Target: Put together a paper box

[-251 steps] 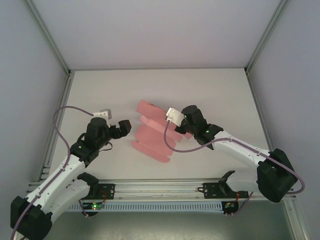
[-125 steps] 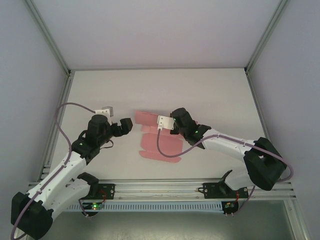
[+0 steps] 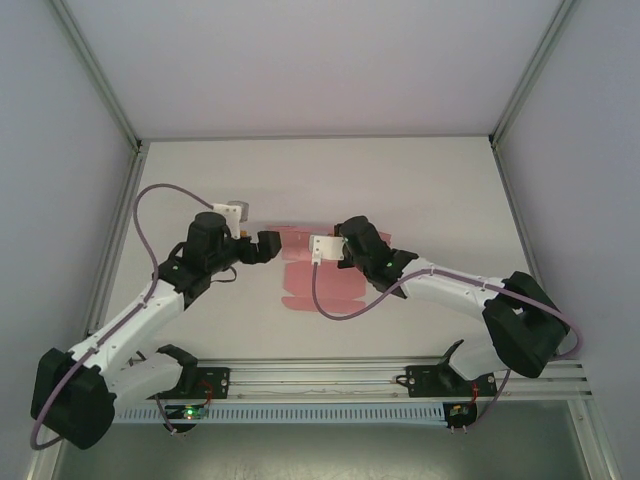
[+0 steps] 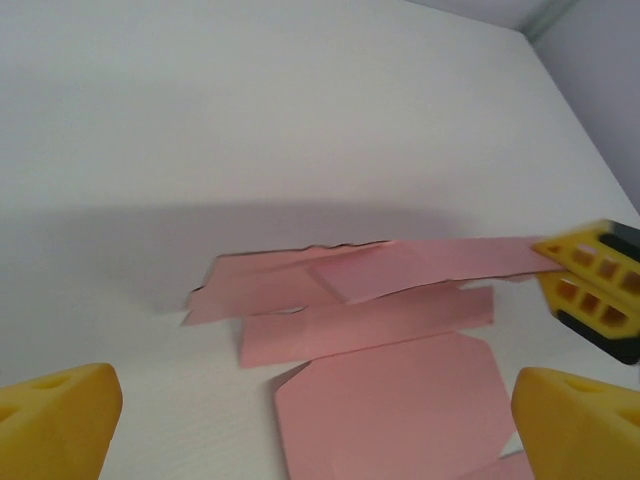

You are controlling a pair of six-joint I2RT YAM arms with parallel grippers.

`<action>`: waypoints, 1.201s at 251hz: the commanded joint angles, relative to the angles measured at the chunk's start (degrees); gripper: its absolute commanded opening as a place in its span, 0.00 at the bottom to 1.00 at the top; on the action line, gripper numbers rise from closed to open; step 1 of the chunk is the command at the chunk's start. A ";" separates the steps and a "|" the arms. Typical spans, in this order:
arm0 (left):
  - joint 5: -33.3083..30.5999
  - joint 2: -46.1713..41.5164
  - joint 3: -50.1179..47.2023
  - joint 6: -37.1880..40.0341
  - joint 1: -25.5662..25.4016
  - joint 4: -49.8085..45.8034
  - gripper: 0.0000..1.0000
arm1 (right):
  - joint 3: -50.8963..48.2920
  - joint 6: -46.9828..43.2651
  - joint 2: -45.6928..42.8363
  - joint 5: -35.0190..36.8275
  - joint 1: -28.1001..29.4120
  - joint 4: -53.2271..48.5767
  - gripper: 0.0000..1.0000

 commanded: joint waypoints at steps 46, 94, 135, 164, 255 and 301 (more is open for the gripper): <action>10.09 10.22 10.68 17.05 -0.50 -1.65 0.73 | 3.14 1.28 -0.65 -5.02 -1.32 -5.11 0.00; 13.56 12.87 12.83 26.13 -0.74 -2.66 0.61 | 4.45 2.36 -0.78 -7.72 -2.22 -6.98 0.00; 14.15 14.94 13.85 32.53 -3.27 -5.22 0.61 | 4.84 2.53 -0.70 -8.38 -2.52 -7.33 0.00; 8.61 15.76 14.49 32.93 -4.74 -5.57 0.59 | 5.08 2.67 -0.80 -8.77 -2.54 -8.00 0.00; 2.74 20.61 18.09 33.59 -5.42 -9.14 0.51 | 5.15 3.67 -1.76 -9.47 -3.01 -8.75 0.00; 0.68 20.50 17.71 33.54 -6.52 -8.69 0.47 | 5.89 4.80 -1.52 -8.72 -3.27 -9.24 0.00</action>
